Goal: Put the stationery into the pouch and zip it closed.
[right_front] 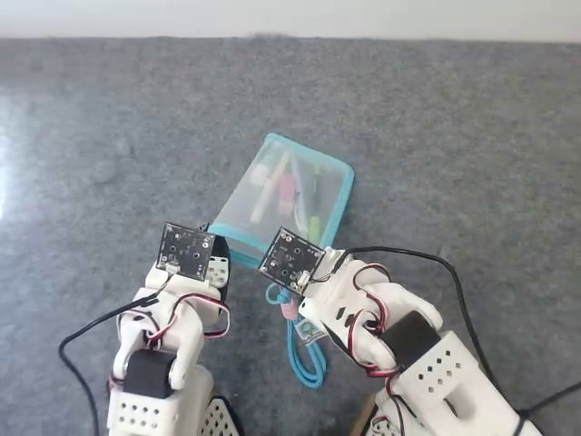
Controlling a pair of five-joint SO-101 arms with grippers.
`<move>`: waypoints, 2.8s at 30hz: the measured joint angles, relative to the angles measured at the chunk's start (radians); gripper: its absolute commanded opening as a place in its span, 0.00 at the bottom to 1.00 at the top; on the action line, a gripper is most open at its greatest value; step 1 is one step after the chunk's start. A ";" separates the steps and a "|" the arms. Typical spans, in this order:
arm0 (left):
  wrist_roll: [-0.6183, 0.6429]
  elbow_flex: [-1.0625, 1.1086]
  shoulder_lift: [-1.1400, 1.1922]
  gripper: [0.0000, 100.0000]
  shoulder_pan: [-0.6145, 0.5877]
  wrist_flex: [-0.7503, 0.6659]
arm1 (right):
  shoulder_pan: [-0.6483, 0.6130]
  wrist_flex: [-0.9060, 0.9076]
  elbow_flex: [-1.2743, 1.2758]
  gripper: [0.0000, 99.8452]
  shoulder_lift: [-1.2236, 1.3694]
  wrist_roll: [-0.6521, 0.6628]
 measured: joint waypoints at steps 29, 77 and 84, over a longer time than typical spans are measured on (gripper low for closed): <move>0.041 -0.264 0.000 0.27 -0.153 0.132 | 0.173 -0.005 -0.471 0.01 0.384 -0.127; 0.002 -0.015 0.002 0.01 0.114 -0.051 | 0.052 0.166 -0.526 0.01 0.474 -0.132; -0.021 -0.017 0.002 0.01 0.095 -0.051 | 0.127 0.152 -0.430 0.01 0.477 -0.103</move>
